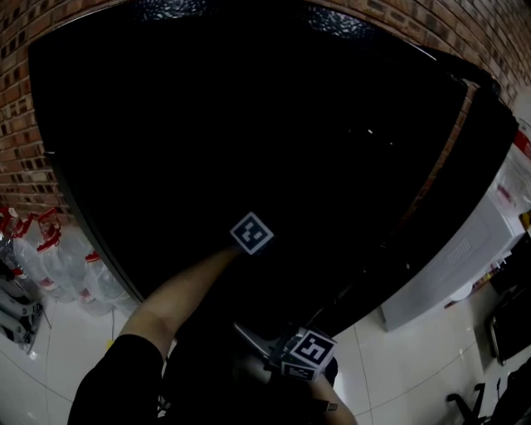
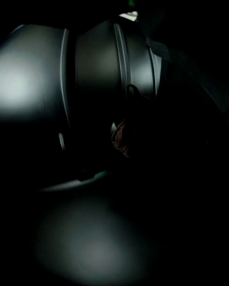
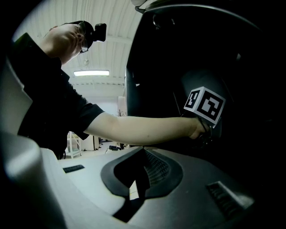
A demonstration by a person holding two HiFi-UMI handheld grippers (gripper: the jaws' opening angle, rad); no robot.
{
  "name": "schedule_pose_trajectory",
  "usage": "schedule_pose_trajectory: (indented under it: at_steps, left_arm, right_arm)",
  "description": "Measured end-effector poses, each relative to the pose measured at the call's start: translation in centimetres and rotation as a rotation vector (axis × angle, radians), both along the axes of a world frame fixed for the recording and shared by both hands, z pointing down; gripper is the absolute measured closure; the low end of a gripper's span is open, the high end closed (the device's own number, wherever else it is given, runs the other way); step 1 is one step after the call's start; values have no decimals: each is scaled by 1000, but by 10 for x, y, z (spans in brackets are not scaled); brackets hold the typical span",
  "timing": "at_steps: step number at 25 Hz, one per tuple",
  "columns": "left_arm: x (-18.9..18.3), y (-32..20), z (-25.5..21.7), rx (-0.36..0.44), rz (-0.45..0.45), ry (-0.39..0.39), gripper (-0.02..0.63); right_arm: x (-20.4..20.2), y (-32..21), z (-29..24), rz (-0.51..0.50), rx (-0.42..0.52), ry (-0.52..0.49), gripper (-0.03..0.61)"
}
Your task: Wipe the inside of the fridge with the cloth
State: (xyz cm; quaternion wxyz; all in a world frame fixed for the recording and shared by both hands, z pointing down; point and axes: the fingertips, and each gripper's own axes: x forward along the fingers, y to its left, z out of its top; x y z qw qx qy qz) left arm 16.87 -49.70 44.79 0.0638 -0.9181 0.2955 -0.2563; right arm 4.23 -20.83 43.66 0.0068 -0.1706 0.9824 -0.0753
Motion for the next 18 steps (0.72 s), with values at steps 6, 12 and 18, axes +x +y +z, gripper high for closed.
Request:
schedule_pose_trajectory:
  at_steps: [6, 12, 18]
  left_arm:
    - [-19, -30, 0, 4, -162, 39, 556]
    - [-47, -21, -27, 31, -267, 266, 557]
    - [-72, 29, -47, 68, -284, 444, 557]
  right_arm:
    - [7, 3, -2, 33, 1, -4, 575]
    - [16, -2, -11, 87, 20, -10, 575]
    - [17, 6, -31, 142, 60, -7, 575]
